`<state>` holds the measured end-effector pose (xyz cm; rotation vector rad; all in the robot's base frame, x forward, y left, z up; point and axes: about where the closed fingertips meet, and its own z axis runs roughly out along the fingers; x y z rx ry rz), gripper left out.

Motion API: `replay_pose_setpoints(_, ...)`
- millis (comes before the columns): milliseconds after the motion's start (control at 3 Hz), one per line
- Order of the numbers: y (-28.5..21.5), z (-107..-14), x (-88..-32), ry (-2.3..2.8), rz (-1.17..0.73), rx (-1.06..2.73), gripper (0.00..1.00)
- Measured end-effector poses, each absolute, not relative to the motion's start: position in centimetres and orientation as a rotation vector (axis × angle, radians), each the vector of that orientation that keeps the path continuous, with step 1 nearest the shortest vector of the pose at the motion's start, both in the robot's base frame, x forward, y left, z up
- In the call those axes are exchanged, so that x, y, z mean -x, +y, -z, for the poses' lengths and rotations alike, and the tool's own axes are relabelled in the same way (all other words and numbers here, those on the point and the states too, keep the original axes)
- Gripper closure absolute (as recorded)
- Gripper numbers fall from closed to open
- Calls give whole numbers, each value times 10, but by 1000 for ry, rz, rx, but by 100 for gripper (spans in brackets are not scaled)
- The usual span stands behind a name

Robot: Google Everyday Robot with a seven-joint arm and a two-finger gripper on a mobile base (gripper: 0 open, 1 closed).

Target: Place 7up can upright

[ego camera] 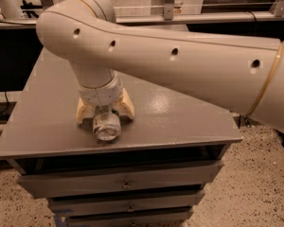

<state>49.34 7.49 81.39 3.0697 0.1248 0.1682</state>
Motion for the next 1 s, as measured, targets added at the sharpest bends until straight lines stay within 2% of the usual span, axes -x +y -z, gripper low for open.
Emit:
replay_pose_setpoints(667,75,-827,-493,125,-168,-3069,93)
replay_pose_setpoints(1000,106,-848,-496,187,-211,-3055,100)
